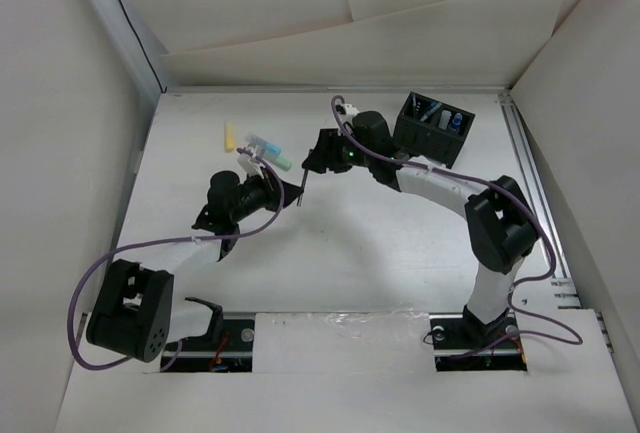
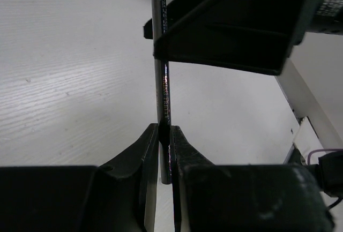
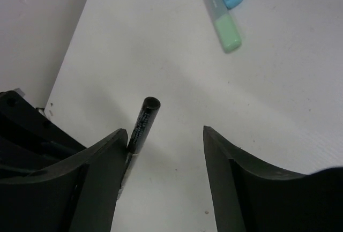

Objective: Sort the stationery into containers
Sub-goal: Place the pen in the storage box, then pick up the pen from the center of the board.

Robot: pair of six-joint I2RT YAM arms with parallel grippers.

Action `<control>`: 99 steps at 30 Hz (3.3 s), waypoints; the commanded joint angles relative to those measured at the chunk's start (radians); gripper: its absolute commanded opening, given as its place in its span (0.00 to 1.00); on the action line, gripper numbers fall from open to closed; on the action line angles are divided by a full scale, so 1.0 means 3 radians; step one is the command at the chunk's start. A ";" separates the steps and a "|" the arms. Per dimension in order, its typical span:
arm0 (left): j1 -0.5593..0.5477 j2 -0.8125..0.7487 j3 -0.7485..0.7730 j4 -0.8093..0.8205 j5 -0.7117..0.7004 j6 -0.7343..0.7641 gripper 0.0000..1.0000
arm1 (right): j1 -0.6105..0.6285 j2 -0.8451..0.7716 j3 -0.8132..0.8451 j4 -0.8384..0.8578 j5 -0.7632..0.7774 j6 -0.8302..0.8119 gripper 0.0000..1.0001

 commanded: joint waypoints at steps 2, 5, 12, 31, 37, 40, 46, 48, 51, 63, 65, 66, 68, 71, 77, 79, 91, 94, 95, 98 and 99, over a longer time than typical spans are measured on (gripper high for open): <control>-0.0015 -0.0116 -0.0063 0.0388 0.0282 -0.0058 0.00 | -0.0098 0.0115 0.0097 0.0328 -0.0263 0.0120 0.62; -0.0015 -0.0116 -0.0094 0.0460 0.0359 -0.0089 0.00 | -0.0098 0.0186 0.0127 0.0395 -0.0366 0.0150 0.55; -0.0015 -0.0013 -0.0094 0.0552 0.0390 -0.0155 0.00 | -0.0164 0.0186 0.0097 0.0706 -0.0636 0.0283 0.11; -0.0015 0.0058 -0.0002 0.0144 -0.0095 -0.0155 0.50 | -0.1647 -0.0014 0.1016 -0.0045 0.1013 0.0018 0.00; 0.0021 0.0089 0.0080 -0.0235 -0.0510 -0.0120 0.50 | -0.1893 0.0375 0.1645 -0.0280 0.1785 -0.0299 0.00; 0.0056 0.0125 0.0111 -0.0362 -0.0698 -0.0120 0.50 | -0.1893 0.0585 0.1911 -0.0439 0.1934 -0.0504 0.00; 0.0118 0.0242 0.0193 -0.0521 -0.0862 -0.0181 0.50 | -0.1714 0.0692 0.1861 -0.0439 0.2149 -0.0708 0.00; 0.0118 0.0278 0.0254 -0.0634 -0.0985 -0.0212 0.50 | -0.1607 0.0692 0.1770 -0.0439 0.2333 -0.0749 0.00; 0.0118 0.0217 0.0285 -0.0792 -0.1210 -0.0247 0.50 | -0.1520 0.0692 0.1667 -0.0408 0.2482 -0.0780 0.00; 0.0118 0.0498 0.0729 -0.1140 -0.1824 -0.0518 0.50 | -0.1392 0.0182 0.1202 -0.0378 0.2539 -0.0683 0.76; 0.0118 0.0630 0.0806 -0.1140 -0.1911 -0.0559 0.48 | -0.1392 -0.0007 0.1054 -0.0378 0.2437 -0.0637 0.77; 0.0118 0.0676 0.0862 -0.1140 -0.1967 -0.0559 0.47 | -0.1392 -0.0211 0.0876 -0.0378 0.2391 -0.0561 0.77; 0.0118 0.0774 0.0939 -0.1191 -0.2090 -0.0590 0.46 | -0.1392 -0.0416 0.0660 -0.0378 0.2273 -0.0464 0.74; 0.0118 0.0968 0.1123 -0.1268 -0.2278 -0.0631 0.45 | -0.1392 -0.0749 0.0241 -0.0378 0.1972 -0.0315 0.33; 0.0087 0.1290 0.1572 -0.1564 -0.2586 -0.0733 0.41 | -0.1229 -0.1092 -0.0297 -0.0270 0.1679 -0.0243 0.00; 0.0052 0.1402 0.1670 -0.1631 -0.2718 -0.0733 0.41 | -0.1157 -0.1128 -0.0368 -0.0270 0.1562 -0.0243 0.05; -0.0169 0.2093 0.2391 -0.2030 -0.2990 -0.0861 0.41 | -0.1029 -0.1343 -0.0629 -0.0209 0.1214 -0.0366 0.65; -0.0209 0.2200 0.2519 -0.2157 -0.3026 -0.0892 0.42 | -0.1029 -0.1343 -0.0629 -0.0209 0.1076 -0.0397 0.66; -0.0209 0.2201 0.2555 -0.2158 -0.3026 -0.0892 0.42 | -0.1029 -0.1343 -0.0629 -0.0209 0.1076 -0.0397 0.66; -0.0209 0.2267 0.2590 -0.2158 -0.3026 -0.0922 0.42 | -0.0993 -0.1343 -0.0629 -0.0209 0.1035 -0.0397 0.66; -0.0240 0.2303 0.2621 -0.2193 -0.3026 -0.0922 0.42 | -0.0993 -0.1343 -0.0660 -0.0209 0.1035 -0.0397 0.66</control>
